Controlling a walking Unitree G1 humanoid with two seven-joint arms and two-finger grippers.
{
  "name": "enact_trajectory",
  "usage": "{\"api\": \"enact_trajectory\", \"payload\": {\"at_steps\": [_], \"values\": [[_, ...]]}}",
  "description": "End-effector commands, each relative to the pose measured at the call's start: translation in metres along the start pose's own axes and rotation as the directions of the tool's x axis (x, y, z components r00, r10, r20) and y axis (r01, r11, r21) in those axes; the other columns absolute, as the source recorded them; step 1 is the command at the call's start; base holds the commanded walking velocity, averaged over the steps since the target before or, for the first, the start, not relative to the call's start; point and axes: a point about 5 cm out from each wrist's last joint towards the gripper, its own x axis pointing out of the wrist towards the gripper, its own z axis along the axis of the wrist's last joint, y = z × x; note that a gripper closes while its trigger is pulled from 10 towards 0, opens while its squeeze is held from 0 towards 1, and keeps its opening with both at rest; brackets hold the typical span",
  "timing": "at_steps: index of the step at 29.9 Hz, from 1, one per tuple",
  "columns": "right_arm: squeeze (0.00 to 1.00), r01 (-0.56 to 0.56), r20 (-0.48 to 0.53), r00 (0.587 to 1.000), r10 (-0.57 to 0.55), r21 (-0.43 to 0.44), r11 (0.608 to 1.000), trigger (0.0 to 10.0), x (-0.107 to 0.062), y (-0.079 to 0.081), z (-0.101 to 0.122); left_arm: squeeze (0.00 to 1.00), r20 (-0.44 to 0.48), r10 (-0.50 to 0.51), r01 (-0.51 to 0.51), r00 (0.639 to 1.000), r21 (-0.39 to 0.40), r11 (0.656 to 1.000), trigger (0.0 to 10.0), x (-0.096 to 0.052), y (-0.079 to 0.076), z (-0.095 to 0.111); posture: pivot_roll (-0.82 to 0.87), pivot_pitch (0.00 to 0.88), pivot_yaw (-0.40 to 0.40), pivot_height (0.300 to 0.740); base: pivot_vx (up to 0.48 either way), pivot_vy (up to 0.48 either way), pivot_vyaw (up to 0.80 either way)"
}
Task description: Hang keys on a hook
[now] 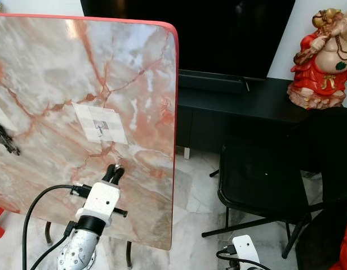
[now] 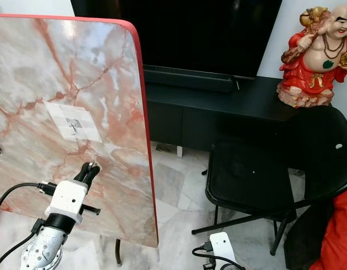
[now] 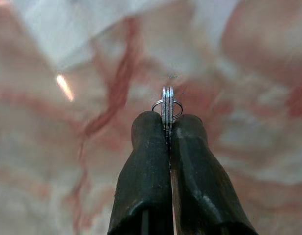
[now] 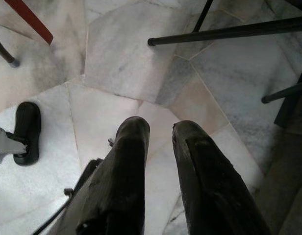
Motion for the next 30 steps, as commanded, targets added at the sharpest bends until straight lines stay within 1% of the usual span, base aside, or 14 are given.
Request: {"api": "enact_trajectory", "payload": {"at_steps": [1,11,14,17,24,27,30], "values": [[0.00,0.010,0.028,1.000,-0.010,0.006,1.000,10.0,0.0003,-0.0005,0.0054,0.00,-0.037,0.037,-0.038,0.999,-0.025,0.999,10.0,-0.0034,0.0049,-0.0070,0.05,0.026,-0.031,0.740,0.000,0.000,0.80],[0.00,0.020,0.024,1.000,-0.020,0.010,1.000,10.0,0.0003,-0.0008,0.0048,0.00,-0.022,0.030,-0.030,0.999,-0.023,0.999,10.0,-0.0002,0.0017,-0.0053,0.05,0.024,-0.030,0.740,0.000,0.000,0.80],[0.00,0.020,0.019,1.000,-0.021,0.032,0.999,10.0,0.0003,-0.0004,0.0038,0.00,-0.020,0.027,-0.028,0.999,-0.019,0.999,10.0,-0.0001,0.0015,-0.0055,0.05,0.024,-0.030,0.740,0.000,0.000,0.00],[0.00,0.019,0.019,1.000,-0.020,0.030,0.999,10.0,0.0003,-0.0004,0.0039,0.00,-0.018,0.022,-0.022,1.000,-0.006,1.000,10.0,0.0002,0.0007,-0.0050,0.05,0.024,-0.030,0.740,0.000,0.000,0.00],[0.00,0.015,0.020,1.000,-0.015,0.018,1.000,10.0,0.0003,-0.0003,0.0041,0.00,-0.009,0.024,-0.025,1.000,-0.005,1.000,10.0,0.0019,0.0003,-0.0035,0.05,0.021,-0.031,0.740,0.000,-0.454,0.00],[0.00,0.013,0.021,1.000,-0.013,-0.003,1.000,10.0,0.0003,-0.0004,0.0047,0.00,-0.005,0.028,-0.028,1.000,-0.003,1.000,10.0,0.0028,0.0007,-0.0026,0.05,0.021,-0.031,0.740,0.000,-0.459,0.68],[0.00,0.012,0.025,1.000,-0.013,0.020,1.000,10.0,0.0003,-0.0001,0.0043,0.00,-0.001,0.035,-0.035,0.999,-0.003,0.999,10.0,0.0038,0.0014,-0.0019,0.05,0.017,-0.032,0.740,0.000,-0.086,0.71]]}}
